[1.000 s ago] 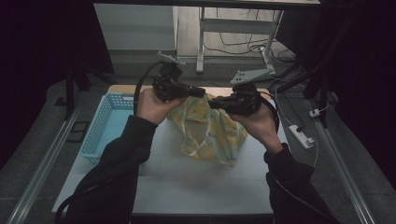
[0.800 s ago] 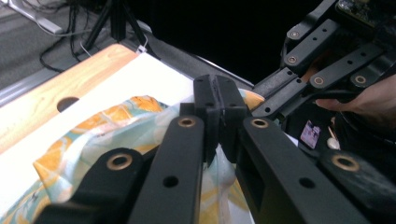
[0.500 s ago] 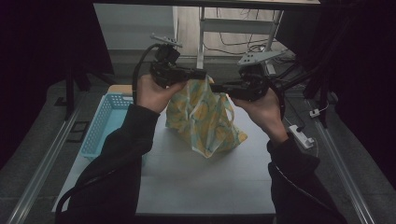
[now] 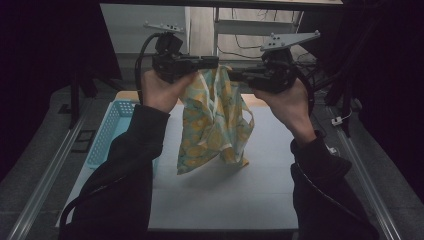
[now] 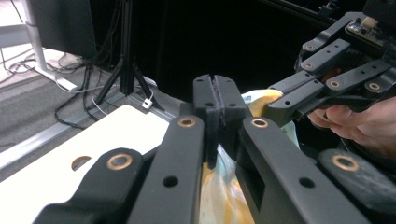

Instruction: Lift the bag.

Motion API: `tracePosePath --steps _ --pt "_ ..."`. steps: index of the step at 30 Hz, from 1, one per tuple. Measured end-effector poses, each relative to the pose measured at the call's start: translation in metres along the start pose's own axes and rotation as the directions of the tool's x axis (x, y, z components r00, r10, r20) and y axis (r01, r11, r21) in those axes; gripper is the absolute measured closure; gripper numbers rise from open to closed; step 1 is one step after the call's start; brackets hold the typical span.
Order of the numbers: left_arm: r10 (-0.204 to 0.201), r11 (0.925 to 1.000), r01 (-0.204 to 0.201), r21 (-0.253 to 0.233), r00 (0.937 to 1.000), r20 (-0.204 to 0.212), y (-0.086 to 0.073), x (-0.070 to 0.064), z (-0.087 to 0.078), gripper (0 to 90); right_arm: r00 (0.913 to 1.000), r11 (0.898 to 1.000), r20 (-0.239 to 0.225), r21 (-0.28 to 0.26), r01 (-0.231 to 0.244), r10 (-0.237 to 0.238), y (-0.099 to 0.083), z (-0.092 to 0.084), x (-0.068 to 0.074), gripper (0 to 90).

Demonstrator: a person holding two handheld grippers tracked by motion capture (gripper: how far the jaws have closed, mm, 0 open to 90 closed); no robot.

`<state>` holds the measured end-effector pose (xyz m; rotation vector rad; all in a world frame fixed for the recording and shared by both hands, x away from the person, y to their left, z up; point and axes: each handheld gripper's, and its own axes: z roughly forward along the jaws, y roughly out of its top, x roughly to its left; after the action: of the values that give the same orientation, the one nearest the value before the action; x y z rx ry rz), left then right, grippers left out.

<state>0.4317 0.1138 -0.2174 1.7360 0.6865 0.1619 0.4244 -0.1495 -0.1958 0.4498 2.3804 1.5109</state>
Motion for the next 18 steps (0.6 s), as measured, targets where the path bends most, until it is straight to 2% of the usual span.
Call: tracePosePath --steps 2,5,9,12,18 --pt "0.016 0.9998 -0.016 0.009 0.9996 -0.024 -0.002 0.001 0.002 89.1 1.0 1.0 0.003 0.008 -0.001 0.001 -0.001 0.003 -0.002 90.0" --pt "0.016 0.9985 -0.013 0.053 0.9988 -0.047 -0.01 0.008 0.011 89.0 0.9998 0.999 0.02 0.051 -0.002 0.001 -0.01 0.014 -0.006 90.0" --pt "0.0 0.9978 0.003 0.066 0.9989 -0.046 -0.023 0.021 0.022 88.8 0.9998 0.997 0.014 0.076 -0.013 0.012 -0.023 0.024 -0.011 90.0" --pt "0.003 0.9976 0.0 0.069 0.9985 -0.055 -0.029 0.029 0.027 88.5 0.9998 0.996 0.016 0.086 -0.014 0.012 -0.031 0.029 -0.017 90.0" --pt "0.006 0.9955 0.0 0.094 0.9976 -0.069 -0.041 0.035 0.037 88.1 0.9983 0.994 0.006 0.095 -0.059 0.059 -0.047 0.039 -0.026 90.0"
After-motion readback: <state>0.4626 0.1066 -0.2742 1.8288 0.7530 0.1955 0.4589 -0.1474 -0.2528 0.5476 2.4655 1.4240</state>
